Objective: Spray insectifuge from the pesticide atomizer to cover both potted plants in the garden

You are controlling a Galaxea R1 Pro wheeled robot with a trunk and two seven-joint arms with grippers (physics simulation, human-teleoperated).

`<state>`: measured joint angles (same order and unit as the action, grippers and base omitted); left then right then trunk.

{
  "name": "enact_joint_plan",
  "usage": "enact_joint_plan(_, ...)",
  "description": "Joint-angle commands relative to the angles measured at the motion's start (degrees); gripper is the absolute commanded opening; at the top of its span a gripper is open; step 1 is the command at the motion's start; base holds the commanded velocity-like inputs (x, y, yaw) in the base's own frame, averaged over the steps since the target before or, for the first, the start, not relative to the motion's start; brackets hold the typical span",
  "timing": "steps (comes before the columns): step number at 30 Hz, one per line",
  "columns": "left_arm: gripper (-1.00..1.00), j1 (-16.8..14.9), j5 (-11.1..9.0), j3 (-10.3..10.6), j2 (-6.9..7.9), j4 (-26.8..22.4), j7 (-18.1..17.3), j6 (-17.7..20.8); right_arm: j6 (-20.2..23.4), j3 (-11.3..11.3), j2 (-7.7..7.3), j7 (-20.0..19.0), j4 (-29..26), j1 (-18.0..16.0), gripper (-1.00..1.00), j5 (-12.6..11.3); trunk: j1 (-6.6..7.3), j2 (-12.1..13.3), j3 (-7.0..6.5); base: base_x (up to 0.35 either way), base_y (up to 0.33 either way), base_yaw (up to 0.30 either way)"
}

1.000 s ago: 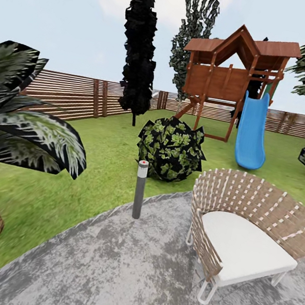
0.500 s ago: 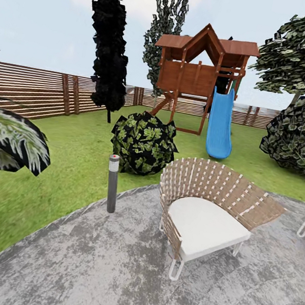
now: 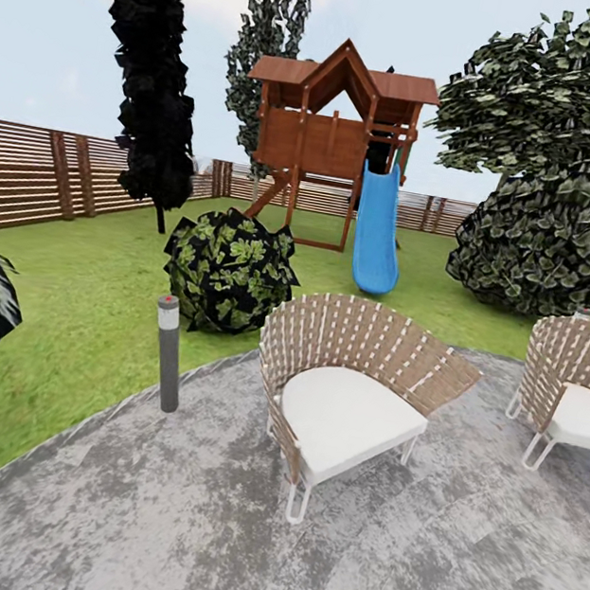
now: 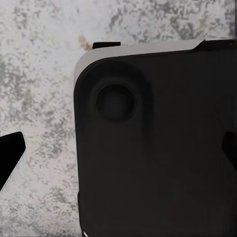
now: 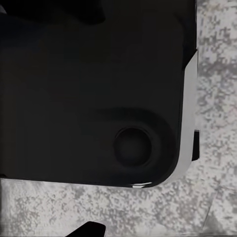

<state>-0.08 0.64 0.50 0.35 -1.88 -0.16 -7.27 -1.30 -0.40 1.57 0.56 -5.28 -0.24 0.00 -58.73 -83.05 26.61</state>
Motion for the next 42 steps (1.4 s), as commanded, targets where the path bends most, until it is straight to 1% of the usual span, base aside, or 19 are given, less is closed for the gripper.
enact_joint_plan(1, 1.0, 0.0, 0.1, 0.0, 0.01, 0.0, 0.0, -0.2, -0.1, 0.0, 0.01, 0.1, 0.0, 0.0, 1.0, 0.0, 0.0, 0.0, 0.05, 0.0, -0.001, -0.3)
enact_joint_plan(20, 1.0, 0.0, 0.0, 0.1, -0.1, 0.0, 0.0, -0.2, 0.0, 0.0, -0.03, 0.1, -0.3, 0.0, 1.0, 0.0, 0.0, 0.0, 0.41, 0.0, 0.0, -0.3)
enact_joint_plan(23, 1.0, 0.0, 0.0, 0.1, -0.03, -0.3, 0.0, -0.2, -0.1, 0.0, -0.16, 0.1, -1.5, 0.0, 1.0, 0.0, 0.0, 0.0, 0.43, 0.0, 0.0, -0.3)
enact_joint_plan(26, 1.0, -0.1, 0.1, 0.1, 0.07, -1.7, 0.0, -0.2, -0.2, 0.0, -0.87, 0.1, -4.2, 0.0, 1.0, 0.1, 0.0, 0.0, 0.44, 0.0, 0.0, -0.3)
enact_joint_plan(28, 1.0, -0.3, 0.1, 0.1, 0.22, -3.5, 0.0, -0.2, -0.1, 0.0, -2.46, 0.1, -7.6, 0.0, 1.0, 0.1, 0.0, 0.0, 0.45, 0.0, 0.0, -0.299)
enact_joint_plan(29, 1.0, -0.4, 0.1, 0.1, 0.27, -4.2, 0.0, -0.2, -0.1, 0.0, -2.76, 0.1, -8.5, 0.0, 1.0, 0.1, 0.0, 0.0, 0.48, 0.0, 0.0, -0.287)
enact_joint_plan(33, 1.0, -0.9, 0.1, 0.0, 0.48, -8.0, 0.0, -0.1, -0.2, 0.0, -3.23, 0.1, -11.9, -0.1, 1.0, 0.1, 0.0, 0.0, 0.66, 0.0, 0.0, -0.256)
enact_joint_plan(36, 1.0, -1.9, 0.1, -0.1, 0.93, -11.7, 0.1, -0.1, -0.2, 0.0, -3.32, 0.1, -15.8, -0.1, 1.0, 0.1, 0.0, 0.0, 0.82, 0.0, 0.0, -0.241)
enact_joint_plan(38, 1.0, -3.8, 0.0, -0.1, 1.06, -13.3, 0.1, 0.0, -0.2, -0.1, -3.33, 0.1, -19.6, -0.1, 1.0, 0.1, 0.0, 0.0, 0.94, 0.0, 0.0, -0.215)
enact_joint_plan(39, 1.0, -5.4, -0.1, -0.2, 1.02, -13.6, 0.1, 0.1, -0.1, -0.1, -3.33, 0.1, -22.0, -0.2, 1.0, 0.1, 0.0, 0.0, 1.01, 0.0, 0.0, -0.191)
enact_joint_plan(40, 1.0, -5.9, -0.1, -0.2, 0.99, -13.7, 0.1, 0.2, -0.1, -0.1, -3.33, 0.1, -22.8, -0.2, 1.0, 0.0, 0.0, 0.0, 1.08, 0.0, 0.0, -0.187)
enact_joint_plan(41, 1.0, -7.9, -0.2, -0.2, 0.94, -13.9, 0.1, 0.1, -0.1, -0.3, -3.31, 0.1, -25.7, -0.2, 1.0, 0.0, 0.0, 0.0, 1.15, 0.0, 0.0, -0.18)
enact_joint_plan(42, 1.0, -8.9, -0.3, -0.2, 0.95, -14.0, 0.1, 0.1, -0.2, -0.3, -3.29, 0.1, -26.8, -0.2, 1.0, 0.0, 0.0, 0.0, 1.22, 0.0, 0.0, -0.178)
